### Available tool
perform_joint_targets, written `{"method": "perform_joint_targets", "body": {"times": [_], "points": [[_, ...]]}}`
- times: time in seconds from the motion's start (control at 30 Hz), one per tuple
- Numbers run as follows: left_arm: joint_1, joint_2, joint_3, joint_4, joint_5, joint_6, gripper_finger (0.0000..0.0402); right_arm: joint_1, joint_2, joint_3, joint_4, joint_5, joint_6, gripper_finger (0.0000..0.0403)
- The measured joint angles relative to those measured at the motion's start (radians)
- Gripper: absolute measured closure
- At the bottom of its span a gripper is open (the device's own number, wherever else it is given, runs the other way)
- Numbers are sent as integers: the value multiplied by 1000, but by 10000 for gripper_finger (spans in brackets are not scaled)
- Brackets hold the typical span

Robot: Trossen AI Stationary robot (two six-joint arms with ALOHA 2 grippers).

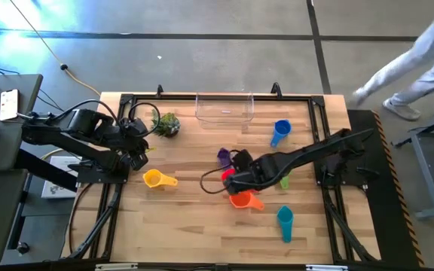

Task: Nest measuring cups in basket
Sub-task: Stack the red measuring cup on top of the orange measuring cup

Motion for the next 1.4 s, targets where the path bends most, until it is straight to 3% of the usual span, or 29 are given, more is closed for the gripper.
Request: {"method": "perform_joint_targets", "body": {"times": [0.47, 0.7, 1.4], "points": [[0, 0, 0, 23, 0, -7, 316, 63, -4, -3, -89, -15, 46, 403], [0, 0, 0, 23, 0, -29, 316, 114, -10, -142, 58, -42, 120, 403], [1, 0, 0, 23, 1, -55, 316, 130, -12, -318, 242, 9, 104, 403]]}}
